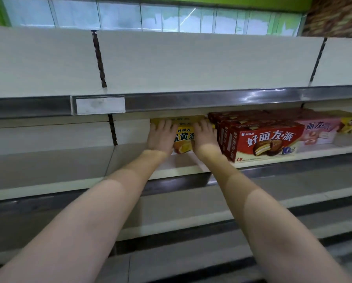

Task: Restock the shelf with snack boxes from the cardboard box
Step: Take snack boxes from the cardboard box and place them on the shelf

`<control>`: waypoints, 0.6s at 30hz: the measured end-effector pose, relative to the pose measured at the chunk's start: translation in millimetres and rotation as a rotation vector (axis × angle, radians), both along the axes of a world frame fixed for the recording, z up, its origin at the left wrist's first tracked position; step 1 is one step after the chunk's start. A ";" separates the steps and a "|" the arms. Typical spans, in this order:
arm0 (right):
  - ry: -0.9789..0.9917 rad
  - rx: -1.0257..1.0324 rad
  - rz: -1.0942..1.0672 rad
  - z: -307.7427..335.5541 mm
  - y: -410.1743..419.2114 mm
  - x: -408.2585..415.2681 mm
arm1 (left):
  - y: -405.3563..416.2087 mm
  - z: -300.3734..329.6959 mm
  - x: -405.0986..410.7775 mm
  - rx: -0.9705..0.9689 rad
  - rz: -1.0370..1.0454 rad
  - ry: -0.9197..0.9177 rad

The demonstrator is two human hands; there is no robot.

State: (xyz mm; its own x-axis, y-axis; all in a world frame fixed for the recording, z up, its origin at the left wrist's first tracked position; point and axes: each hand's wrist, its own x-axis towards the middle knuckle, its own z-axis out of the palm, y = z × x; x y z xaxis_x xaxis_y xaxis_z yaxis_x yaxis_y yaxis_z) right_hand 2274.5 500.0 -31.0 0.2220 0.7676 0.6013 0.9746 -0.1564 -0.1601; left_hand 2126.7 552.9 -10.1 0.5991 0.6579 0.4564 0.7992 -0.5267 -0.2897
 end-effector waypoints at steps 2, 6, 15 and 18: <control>0.055 0.031 0.015 -5.4 -13.2 -4.8 | -8.3 4.7 -3.5 -0.061 -0.058 -0.012; 0.157 0.077 -0.023 -11.9 -51.2 -15.7 | -25.6 1.2 -7.3 -0.246 -0.220 -0.120; 0.151 0.095 -0.315 -48.5 -213.8 -38.5 | -138.9 -24.4 11.2 -0.309 -0.698 -0.124; 0.217 0.044 -0.562 -80.0 -293.3 -50.2 | -190.8 -52.6 22.1 -0.450 -0.891 -0.076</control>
State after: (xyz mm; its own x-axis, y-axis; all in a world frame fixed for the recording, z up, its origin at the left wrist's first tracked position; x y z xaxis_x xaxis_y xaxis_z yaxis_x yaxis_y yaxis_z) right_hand 2224.3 206.6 -111.0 0.7074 0.4728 0.5254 0.6891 -0.6268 -0.3637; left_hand 2148.7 362.1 -62.7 0.9371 0.1045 0.3330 0.0680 -0.9905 0.1196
